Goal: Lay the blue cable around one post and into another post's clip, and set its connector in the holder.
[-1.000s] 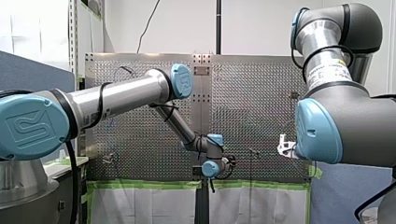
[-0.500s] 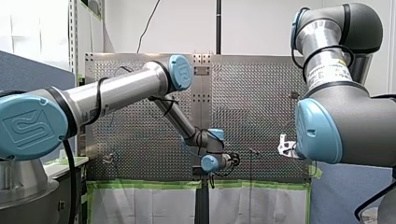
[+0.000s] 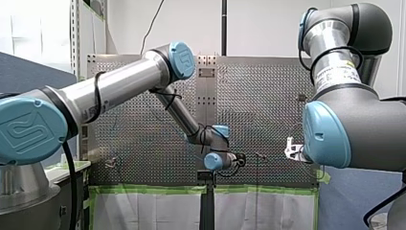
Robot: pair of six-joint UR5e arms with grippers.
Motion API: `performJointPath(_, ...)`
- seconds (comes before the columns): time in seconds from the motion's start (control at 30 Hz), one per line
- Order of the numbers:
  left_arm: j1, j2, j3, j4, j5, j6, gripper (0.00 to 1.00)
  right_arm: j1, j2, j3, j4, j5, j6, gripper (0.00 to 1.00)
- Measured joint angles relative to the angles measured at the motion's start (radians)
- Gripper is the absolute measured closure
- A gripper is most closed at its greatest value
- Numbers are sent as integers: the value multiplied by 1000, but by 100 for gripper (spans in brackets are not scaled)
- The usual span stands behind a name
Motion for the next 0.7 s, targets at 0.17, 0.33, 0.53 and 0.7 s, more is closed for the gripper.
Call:
performJointPath(0.17,-19,1,-42,-13,4,-7,0,1,0,0,-1,-2,2,100)
performJointPath(0.33,-29,3,-79,-15,16,-5,0,2,0,0,1,-12,3,100)
performJointPath(0.53,-34,11,-91,-14,18,-1,0,3,0,0,1,-18,3,100)
performJointPath(0.7,-39,30,-90,-14,-8,19,0,5,0,1,-1,-19,3,100)
